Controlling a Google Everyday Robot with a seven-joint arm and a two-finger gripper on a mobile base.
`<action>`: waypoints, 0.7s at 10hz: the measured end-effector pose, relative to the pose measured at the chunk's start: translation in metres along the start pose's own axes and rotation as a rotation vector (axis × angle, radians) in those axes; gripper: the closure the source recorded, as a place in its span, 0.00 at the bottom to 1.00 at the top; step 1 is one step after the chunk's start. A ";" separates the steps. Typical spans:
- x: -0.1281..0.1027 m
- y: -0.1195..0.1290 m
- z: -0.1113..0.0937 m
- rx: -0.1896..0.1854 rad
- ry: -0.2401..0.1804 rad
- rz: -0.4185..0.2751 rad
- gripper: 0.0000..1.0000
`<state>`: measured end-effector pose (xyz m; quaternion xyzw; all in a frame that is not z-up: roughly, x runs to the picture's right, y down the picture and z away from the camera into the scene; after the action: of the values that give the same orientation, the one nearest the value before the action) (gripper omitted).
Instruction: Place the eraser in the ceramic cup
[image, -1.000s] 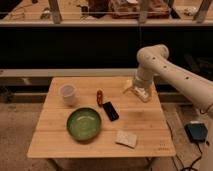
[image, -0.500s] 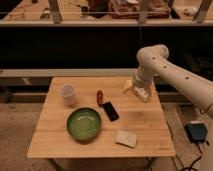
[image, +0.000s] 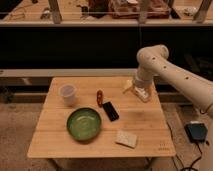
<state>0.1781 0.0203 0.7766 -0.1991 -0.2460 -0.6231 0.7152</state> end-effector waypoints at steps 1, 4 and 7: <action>0.000 0.000 0.000 0.000 0.000 0.000 0.20; 0.004 -0.019 0.007 0.018 -0.018 0.008 0.20; 0.007 -0.045 0.015 0.035 -0.040 0.010 0.20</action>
<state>0.1329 0.0169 0.7919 -0.2002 -0.2701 -0.6111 0.7166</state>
